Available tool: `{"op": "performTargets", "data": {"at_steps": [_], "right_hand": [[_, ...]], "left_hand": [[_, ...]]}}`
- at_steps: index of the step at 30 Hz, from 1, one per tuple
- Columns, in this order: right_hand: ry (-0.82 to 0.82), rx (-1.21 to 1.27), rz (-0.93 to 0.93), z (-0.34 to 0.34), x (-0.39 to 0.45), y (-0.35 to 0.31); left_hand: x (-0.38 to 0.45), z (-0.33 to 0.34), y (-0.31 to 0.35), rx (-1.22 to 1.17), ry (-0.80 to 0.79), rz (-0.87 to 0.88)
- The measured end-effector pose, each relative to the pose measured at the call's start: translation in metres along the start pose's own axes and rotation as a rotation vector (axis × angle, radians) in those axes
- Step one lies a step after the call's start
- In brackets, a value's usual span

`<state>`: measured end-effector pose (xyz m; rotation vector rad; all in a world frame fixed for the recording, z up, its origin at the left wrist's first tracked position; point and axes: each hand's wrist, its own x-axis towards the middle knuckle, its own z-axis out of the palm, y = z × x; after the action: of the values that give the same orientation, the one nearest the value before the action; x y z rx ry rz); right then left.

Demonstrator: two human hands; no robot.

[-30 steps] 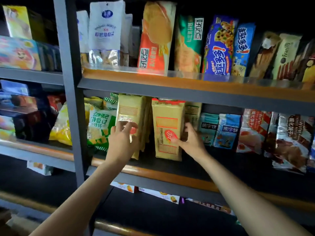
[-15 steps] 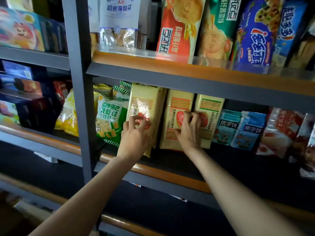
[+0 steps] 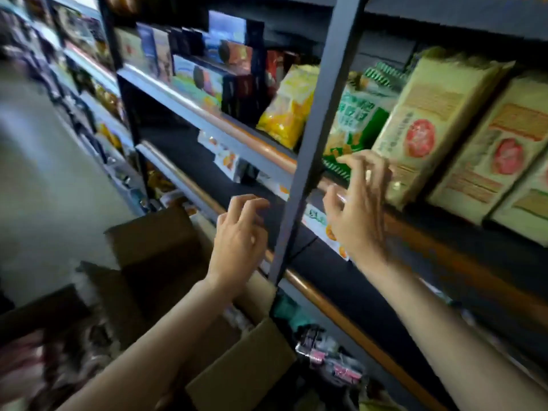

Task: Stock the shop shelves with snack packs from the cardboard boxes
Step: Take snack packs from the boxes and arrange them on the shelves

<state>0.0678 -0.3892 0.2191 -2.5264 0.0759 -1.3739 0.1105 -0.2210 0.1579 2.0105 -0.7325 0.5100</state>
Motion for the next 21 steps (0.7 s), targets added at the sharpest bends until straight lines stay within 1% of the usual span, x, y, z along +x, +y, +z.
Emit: {"op": "performTargets", "data": {"at_steps": [3, 5, 8, 10, 12, 14, 16, 17, 19, 20, 21], "right_hand": [[-0.272, 0.130, -0.128, 0.071, -0.046, -0.066], [-0.416, 0.160, -0.157, 0.115, -0.080, -0.108], [-0.621, 0.189, -0.178, 0.164, -0.125, -0.175], [-0.747, 0.257, -0.189, 0.193, -0.158, -0.221], [-0.871, 0.329, -0.203, 0.221, -0.191, -0.263], [-1.049, 0.323, -0.192, 0.245, -0.226, -0.295], [-1.277, 0.261, -0.117, 0.271, -0.262, -0.313], [-1.401, 0.246, -0.042, 0.284, -0.282, -0.317], [-1.627, 0.249, 0.163, 0.308, -0.315, -0.320], [-1.703, 0.249, 0.271, 0.319, -0.330, -0.319], [-1.745, 0.257, 0.377, 0.328, -0.342, -0.318]], "left_hand": [[-0.048, -0.043, -0.062, 0.036, 0.116, -0.260], [-0.081, -0.078, -0.103, 0.077, 0.196, -0.413], [-0.131, -0.134, -0.160, 0.163, 0.263, -0.676], [-0.165, -0.167, -0.197, 0.217, 0.255, -0.857], [-0.195, -0.191, -0.234, 0.229, 0.209, -1.069], [-0.221, -0.208, -0.264, 0.197, 0.175, -1.266], [-0.242, -0.219, -0.287, 0.150, 0.165, -1.373], [-0.250, -0.223, -0.297, 0.134, 0.154, -1.401], [-0.263, -0.227, -0.314, 0.124, 0.108, -1.442], [-0.270, -0.228, -0.322, 0.119, 0.081, -1.456], [-0.276, -0.227, -0.330, 0.112, 0.055, -1.460]]}}
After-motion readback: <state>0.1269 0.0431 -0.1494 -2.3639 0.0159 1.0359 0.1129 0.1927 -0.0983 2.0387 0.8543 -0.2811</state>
